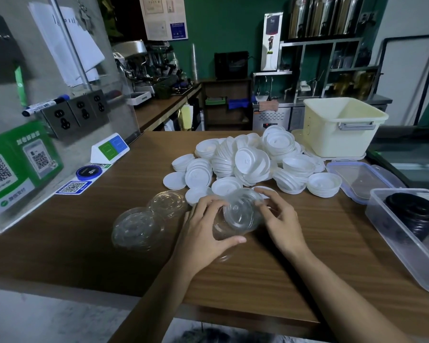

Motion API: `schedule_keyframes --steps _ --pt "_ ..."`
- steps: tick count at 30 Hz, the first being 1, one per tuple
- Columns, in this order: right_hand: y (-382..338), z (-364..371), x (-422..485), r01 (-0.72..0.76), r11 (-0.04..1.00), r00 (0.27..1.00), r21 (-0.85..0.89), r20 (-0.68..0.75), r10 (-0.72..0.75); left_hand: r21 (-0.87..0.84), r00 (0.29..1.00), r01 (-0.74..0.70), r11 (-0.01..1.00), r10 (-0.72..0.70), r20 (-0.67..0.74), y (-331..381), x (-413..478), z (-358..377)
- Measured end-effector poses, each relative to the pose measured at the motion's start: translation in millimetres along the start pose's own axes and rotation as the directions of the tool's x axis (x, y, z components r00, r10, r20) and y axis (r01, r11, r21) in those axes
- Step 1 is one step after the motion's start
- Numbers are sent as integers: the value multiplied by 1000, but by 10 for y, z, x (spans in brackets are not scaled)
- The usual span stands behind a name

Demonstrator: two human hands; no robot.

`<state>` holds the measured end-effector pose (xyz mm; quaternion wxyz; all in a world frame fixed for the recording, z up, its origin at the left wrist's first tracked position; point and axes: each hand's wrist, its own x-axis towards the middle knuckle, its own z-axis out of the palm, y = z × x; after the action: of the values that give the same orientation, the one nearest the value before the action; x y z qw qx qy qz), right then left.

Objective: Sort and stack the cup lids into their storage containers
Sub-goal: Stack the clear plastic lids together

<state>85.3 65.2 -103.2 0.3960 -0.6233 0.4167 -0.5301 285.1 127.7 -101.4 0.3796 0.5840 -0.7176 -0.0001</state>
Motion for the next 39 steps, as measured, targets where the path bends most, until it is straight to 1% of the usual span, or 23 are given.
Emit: schedule_keyframes --steps 3,5,8,9,11,13,14,15,17,19,20,24,28,32,34,36,39 --pt "16 20 -3 12 1000 999 9 33 -12 -30 1000 -4 1000 5 17 -29 11 19" --pt "40 26 -9 25 1000 999 -4 46 -24 -49 998 0 999 3 60 -37 3 15" --pt "87 31 12 17 999 1000 28 24 -18 -39 994 -15 999 19 109 -14 -19 -4" --pt "103 25 25 14 999 1000 37 13 -14 -27 995 -25 999 28 93 0 -24 -19" --pt "143 3 52 7 999 1000 42 -11 -7 -44 1000 -17 999 18 10 15 -49 -63" --pt "175 -12 75 -11 999 1000 44 -9 11 -80 997 20 997 -26 -73 5 -106 -128" --pt "185 -14 82 -21 999 1000 43 -5 21 -62 995 48 997 -53 -79 -10 -151 -171" --pt "192 -15 90 -24 999 1000 39 -6 25 -21 995 83 996 -84 -50 -24 -203 -220" --pt "197 -14 97 -30 999 999 27 -13 30 78 990 124 989 -128 51 -55 -309 -288" --pt "197 -13 92 -31 999 999 28 -15 31 134 986 104 986 -119 116 -86 -368 -308" --pt "193 -16 88 -28 999 999 27 -15 28 137 986 96 986 -113 123 -89 -375 -315" --pt "168 -32 82 -33 999 999 38 -30 34 74 992 91 993 -97 79 -93 -367 -322" --pt "150 -24 69 -33 998 999 56 -25 34 -42 999 34 999 -34 14 -46 -284 -281" --pt "121 -21 49 -11 999 1000 38 1 11 -70 997 -27 997 22 -76 3 -141 -135" --pt "91 -8 27 6 999 998 32 65 -8 -88 998 -43 995 37 -59 24 -69 -40" --pt "44 -1 7 1 999 991 33 131 -5 -114 1000 -29 993 29 -7 51 9 29" --pt "14 -3 -9 -20 999 987 47 161 12 -118 998 -28 993 33 46 78 66 66"
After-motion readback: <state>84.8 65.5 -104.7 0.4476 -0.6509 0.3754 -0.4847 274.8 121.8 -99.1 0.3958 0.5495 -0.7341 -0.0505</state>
